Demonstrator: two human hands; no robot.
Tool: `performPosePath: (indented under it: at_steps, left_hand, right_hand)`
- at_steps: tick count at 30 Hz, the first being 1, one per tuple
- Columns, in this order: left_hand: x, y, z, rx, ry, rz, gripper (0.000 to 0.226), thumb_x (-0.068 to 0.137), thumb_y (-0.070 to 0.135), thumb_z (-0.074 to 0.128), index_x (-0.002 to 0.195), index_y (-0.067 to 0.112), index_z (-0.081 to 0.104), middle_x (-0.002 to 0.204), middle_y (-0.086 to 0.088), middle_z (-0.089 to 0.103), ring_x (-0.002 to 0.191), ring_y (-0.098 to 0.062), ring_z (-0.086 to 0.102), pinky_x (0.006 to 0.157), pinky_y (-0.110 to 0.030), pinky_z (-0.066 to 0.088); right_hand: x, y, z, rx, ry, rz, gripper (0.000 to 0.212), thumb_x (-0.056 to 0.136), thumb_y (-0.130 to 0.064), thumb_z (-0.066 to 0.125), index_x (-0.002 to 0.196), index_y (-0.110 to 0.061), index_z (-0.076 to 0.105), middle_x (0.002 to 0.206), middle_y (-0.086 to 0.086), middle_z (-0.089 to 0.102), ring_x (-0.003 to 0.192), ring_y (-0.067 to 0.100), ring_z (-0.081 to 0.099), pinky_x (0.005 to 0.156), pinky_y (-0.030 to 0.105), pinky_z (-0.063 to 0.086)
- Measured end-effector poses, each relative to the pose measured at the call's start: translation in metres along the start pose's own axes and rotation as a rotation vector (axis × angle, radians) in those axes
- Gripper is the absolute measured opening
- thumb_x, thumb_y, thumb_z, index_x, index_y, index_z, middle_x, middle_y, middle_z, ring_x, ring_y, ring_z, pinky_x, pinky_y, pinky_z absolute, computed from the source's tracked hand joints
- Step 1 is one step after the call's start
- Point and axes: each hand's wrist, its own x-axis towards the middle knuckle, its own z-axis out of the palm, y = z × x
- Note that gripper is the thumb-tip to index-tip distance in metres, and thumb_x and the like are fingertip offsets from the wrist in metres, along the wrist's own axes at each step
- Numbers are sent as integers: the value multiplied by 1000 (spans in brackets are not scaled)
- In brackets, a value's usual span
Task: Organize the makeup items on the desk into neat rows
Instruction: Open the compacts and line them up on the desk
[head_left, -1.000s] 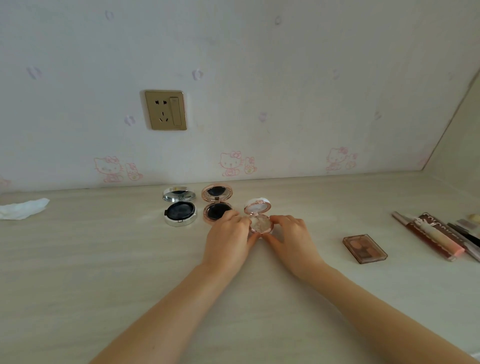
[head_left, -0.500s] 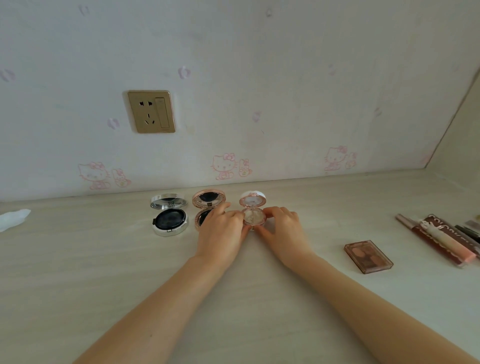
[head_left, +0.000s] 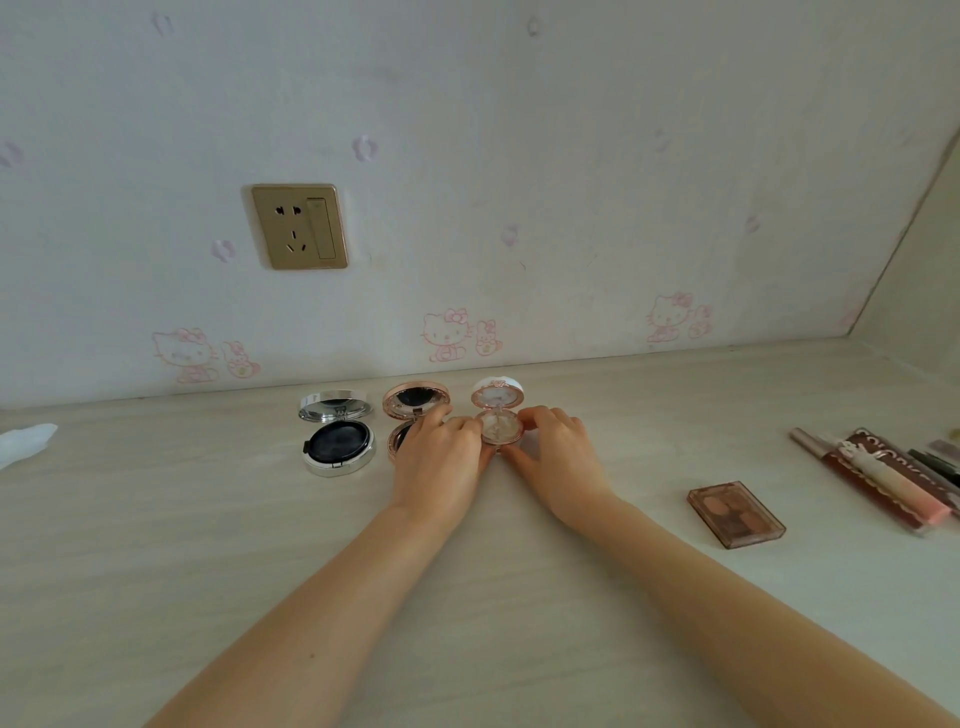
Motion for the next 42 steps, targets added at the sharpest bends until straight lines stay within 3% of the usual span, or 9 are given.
performPosePath:
  at_steps: [4,8,11,17,27,32,38,42]
  left_hand:
    - [-7,-2,-4,1,16,6,37,81,35,70,112,17,67,98,1,73,115,-25,56,81,-37,48]
    - [-14,7,-9,-6,79,76,38,68,27,81,101,12,71,82,0,72,99,-25,62,71,-36,53]
    - [-16,27,-13,-84,94,124,32,76,27,75,105,15,70,87,0,72,103,-22,59,73,-35,52]
    - [-25,97,-17,-315,-5,135,39,92,34,58,126,17,60,114,-2,63,123,-13,45,90,-32,45]
    - [-28,176,5,-407,-190,88,47,95,48,47,117,9,61,118,-6,62,121,-23,43,95,-37,42]
    - [-29,184,13,-410,-221,50,46,97,44,45,121,8,60,124,-8,56,123,-27,40,101,-36,37]
    - [-28,186,14,-504,-240,15,38,95,38,51,117,9,61,118,-9,60,120,-27,41,100,-34,36]
    - [-33,190,10,-666,-240,-39,32,91,31,60,117,13,57,110,-7,62,113,-22,49,92,-34,42]
  right_hand:
    - [-8,4,-10,-32,-45,-25,56,90,-34,61,137,-14,40,127,6,55,122,24,43,96,33,39]
    - [-24,17,-38,-118,-60,-39,51,93,-31,57,138,-13,41,133,4,52,128,23,40,100,31,36]
    - [-40,34,-69,-185,-45,-32,47,95,-31,53,136,-12,43,130,4,55,126,23,42,100,30,36]
    - [-73,74,-121,-261,12,96,42,95,-28,52,133,-12,49,129,4,56,118,23,49,96,31,40]
    - [-101,112,-155,-346,-30,280,42,96,-33,49,129,-8,54,130,12,55,122,31,47,99,36,38]
    - [-98,110,-151,-316,-16,266,32,95,-24,49,95,2,68,102,17,65,102,32,55,85,33,37]
    - [-104,101,-152,-272,3,206,25,93,-13,48,99,-1,70,101,17,67,102,31,55,86,32,36]
    - [-109,100,-150,-231,48,188,21,91,-9,52,101,-1,68,100,17,70,102,35,57,84,33,37]
